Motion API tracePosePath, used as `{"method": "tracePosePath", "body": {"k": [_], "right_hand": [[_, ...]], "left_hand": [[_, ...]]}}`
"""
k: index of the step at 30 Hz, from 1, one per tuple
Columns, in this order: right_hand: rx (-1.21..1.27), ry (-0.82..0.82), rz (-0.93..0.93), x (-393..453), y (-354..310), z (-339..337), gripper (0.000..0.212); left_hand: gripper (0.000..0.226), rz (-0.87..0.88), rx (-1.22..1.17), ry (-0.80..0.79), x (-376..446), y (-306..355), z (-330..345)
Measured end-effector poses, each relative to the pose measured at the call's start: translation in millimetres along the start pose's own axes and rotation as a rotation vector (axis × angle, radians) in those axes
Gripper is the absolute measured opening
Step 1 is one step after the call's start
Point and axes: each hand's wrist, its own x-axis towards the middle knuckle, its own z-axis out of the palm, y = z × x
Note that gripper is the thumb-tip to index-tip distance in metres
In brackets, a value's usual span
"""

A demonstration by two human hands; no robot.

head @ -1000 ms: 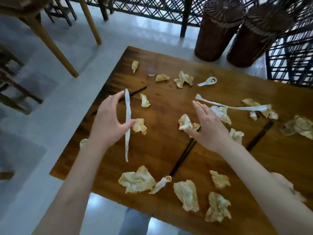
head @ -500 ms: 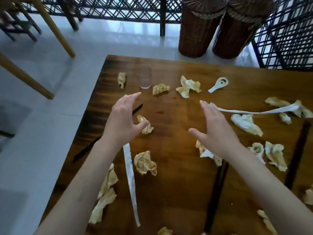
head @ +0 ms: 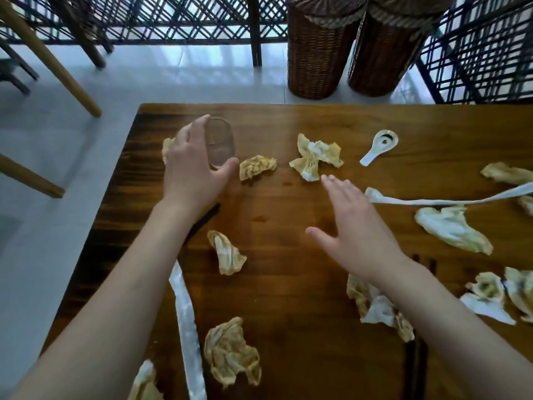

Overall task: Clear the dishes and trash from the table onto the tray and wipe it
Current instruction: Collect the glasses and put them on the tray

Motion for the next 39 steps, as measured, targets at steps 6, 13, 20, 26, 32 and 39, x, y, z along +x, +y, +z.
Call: {"method": "tracePosePath", "body": {"k": [6, 13, 20, 26, 32, 39], "right_hand": [[0.002, -0.002, 0.024, -2.7, 5.1, 0.7, 0.089], [0.009, 0.008, 0.033, -8.4, 6.0, -6.1, 0.088], [0.032, 0.023, 0.059, -35.2, 3.0, -19.9, 0.087], [0.067, 0.066, 0.099, -77.7, 13.5, -51.6, 0.085], [0.065, 0.101, 0.152, -145.3, 40.8, -101.2, 0.086], [-0.004, 0.110, 0.196, -248.4, 105.7, -165.2, 0.087]], "left_hand": [[0.064, -0.009, 0.009, 0.012, 18.0, 2.1, 14.0], [0.060, -0.027, -0.051, 0.023, 14.1, 5.6, 11.4], [0.060, 0.039, -0.108, 0.027, -19.3, 21.8, -25.4], [0.062, 0.043, -0.103, -0.056, -78.4, 46.6, -56.7], [0.062, 0.068, -0.107, -0.112, -136.2, 90.5, -94.4], [0.062, 0.144, -0.184, -0.120, -201.1, 211.1, -108.9]]}}
